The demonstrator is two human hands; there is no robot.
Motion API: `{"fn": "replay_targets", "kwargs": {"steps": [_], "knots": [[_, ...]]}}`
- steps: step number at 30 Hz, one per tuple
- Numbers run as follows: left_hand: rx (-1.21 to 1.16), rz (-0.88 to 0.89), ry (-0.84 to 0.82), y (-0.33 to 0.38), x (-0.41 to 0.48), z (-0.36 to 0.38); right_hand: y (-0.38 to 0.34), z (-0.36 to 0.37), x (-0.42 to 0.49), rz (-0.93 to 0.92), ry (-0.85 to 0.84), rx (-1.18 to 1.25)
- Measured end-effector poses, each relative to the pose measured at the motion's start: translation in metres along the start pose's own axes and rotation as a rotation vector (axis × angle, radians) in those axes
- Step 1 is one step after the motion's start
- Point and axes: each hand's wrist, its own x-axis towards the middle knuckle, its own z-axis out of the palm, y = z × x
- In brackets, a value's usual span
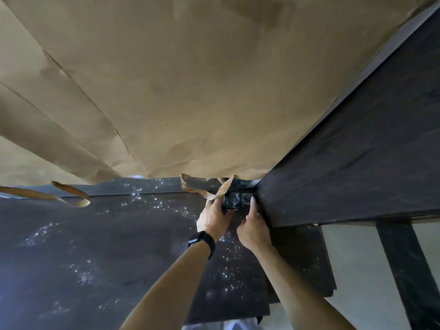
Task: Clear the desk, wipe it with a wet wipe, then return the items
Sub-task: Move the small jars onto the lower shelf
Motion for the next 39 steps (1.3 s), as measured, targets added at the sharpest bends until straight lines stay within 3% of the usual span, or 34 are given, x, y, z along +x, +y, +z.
{"fn": "replay_targets", "kwargs": {"steps": [6,11,15,17,23,30,39], "knots": [[0.112,0.038,0.039,-0.016,-0.019,0.005,-0.009,-0.003,0.017,0.083,0.019,-0.08],[-0.02,-0.045,0.099,-0.047,-0.051,0.0,-0.02,0.0,0.041,0.096,0.038,-0.21],[-0.089,-0.131,0.156,-0.067,-0.075,-0.006,-0.026,0.001,0.042,-0.011,0.064,-0.513],[-0.117,-0.161,0.202,-0.073,-0.087,-0.008,-0.025,0.001,0.031,-0.078,0.076,-0.548],[-0.161,-0.179,0.282,-0.07,-0.124,0.001,0.019,-0.005,-0.037,-0.279,0.073,-0.267],[-0.11,-0.05,0.173,0.01,-0.161,0.062,0.159,-0.051,-0.098,-0.199,0.008,-0.054],[-0.018,0.109,0.128,0.145,-0.175,0.17,0.289,-0.144,-0.087,-0.132,0.214,0.114]]}}
